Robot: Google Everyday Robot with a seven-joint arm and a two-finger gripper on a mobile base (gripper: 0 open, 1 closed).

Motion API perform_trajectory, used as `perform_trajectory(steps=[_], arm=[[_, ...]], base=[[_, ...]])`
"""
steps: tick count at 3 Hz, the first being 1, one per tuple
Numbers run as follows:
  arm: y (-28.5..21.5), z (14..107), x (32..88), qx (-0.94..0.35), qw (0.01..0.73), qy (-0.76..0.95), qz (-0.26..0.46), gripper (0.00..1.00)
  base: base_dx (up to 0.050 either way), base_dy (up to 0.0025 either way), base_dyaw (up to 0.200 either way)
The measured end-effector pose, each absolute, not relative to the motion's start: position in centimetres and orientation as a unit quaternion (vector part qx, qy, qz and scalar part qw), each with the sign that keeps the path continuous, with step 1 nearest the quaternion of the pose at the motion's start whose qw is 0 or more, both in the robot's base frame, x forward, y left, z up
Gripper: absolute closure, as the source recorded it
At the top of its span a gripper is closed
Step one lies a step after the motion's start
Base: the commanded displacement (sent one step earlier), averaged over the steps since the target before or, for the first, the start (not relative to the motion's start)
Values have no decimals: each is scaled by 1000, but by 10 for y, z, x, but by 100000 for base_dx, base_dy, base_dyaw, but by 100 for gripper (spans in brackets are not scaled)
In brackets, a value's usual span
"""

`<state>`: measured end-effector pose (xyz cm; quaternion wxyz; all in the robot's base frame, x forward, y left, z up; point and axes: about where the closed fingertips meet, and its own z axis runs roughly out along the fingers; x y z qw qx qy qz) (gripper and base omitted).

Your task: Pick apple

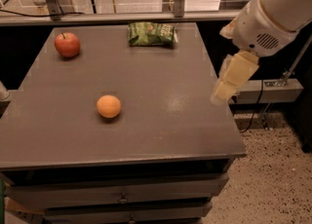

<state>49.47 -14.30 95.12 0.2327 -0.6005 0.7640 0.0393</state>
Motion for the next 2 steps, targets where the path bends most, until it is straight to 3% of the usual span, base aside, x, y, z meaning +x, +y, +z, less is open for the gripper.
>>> perform_trajectory(steps=[2], arm=[[-59,949,543,-598,316,729,103,0]], base=[[0,0,0]])
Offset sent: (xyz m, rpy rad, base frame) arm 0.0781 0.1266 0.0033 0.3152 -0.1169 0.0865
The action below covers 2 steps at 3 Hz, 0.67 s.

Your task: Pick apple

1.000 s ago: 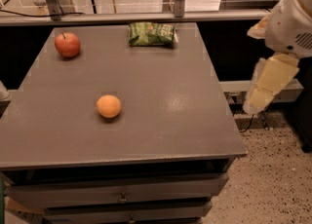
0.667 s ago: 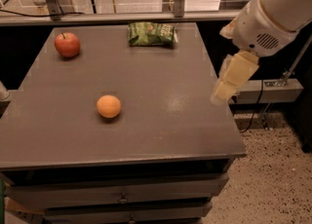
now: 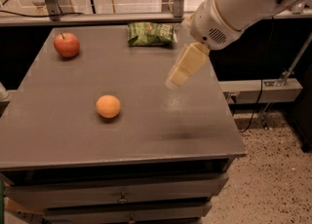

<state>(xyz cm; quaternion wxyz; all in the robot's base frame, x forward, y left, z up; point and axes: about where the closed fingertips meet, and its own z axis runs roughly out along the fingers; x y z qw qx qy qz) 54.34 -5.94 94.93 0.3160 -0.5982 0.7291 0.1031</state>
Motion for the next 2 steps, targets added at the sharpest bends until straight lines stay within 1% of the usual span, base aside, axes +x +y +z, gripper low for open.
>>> perform_trajectory(steps=[1,2], arm=[[-11,955,556,-609,339,706,123,0],[-8,953,556,-607,344,706,122,0]], base=[[0,0,0],[0,0,0]])
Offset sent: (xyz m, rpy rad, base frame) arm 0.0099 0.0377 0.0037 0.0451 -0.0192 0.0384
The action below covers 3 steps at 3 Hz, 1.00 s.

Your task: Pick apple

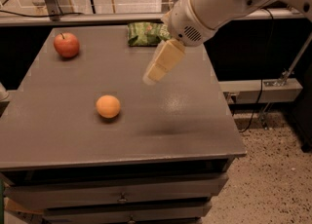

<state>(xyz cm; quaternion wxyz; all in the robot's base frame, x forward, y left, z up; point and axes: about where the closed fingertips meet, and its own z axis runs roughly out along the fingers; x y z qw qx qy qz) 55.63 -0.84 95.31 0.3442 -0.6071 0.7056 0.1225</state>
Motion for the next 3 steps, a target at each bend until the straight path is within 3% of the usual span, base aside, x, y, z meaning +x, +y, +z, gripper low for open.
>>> perform_trajectory(steps=[3], arm=[[97,908,661,-574,414,671,223,0]], base=[[0,0,0]])
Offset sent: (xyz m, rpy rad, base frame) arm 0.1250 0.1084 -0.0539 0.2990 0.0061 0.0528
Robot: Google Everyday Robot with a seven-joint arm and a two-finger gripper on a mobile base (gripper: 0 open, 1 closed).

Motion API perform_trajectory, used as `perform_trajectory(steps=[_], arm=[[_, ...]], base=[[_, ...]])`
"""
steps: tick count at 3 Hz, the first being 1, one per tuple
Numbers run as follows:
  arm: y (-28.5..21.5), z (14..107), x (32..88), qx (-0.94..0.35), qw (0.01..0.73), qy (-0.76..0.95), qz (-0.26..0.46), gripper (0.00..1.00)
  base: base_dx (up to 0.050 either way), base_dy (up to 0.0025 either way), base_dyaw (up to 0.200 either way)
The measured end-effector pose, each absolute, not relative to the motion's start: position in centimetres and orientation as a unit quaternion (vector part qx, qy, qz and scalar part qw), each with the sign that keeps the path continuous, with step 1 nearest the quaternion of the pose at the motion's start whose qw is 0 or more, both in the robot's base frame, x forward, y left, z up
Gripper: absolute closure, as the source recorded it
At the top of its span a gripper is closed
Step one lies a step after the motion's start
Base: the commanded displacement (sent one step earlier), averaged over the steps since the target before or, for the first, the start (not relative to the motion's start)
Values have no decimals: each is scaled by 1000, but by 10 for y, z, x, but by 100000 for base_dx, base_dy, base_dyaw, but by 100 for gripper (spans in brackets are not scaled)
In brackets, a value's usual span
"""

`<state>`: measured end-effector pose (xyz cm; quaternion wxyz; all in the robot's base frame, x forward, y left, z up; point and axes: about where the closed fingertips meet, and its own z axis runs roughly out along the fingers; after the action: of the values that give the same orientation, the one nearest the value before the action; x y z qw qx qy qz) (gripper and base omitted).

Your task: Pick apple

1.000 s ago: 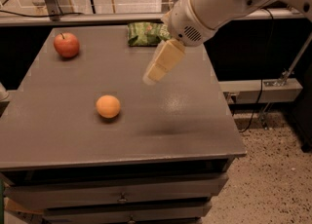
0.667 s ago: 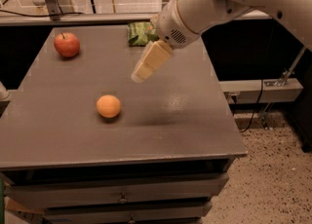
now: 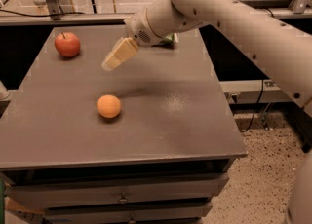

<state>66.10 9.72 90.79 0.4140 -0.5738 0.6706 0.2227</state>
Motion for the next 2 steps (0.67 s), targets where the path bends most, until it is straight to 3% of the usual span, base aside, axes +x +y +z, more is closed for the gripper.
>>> perform_trajectory(steps=[2], arm=[[186,874,697,-540,434,657,297,0]], base=[[0,0,0]])
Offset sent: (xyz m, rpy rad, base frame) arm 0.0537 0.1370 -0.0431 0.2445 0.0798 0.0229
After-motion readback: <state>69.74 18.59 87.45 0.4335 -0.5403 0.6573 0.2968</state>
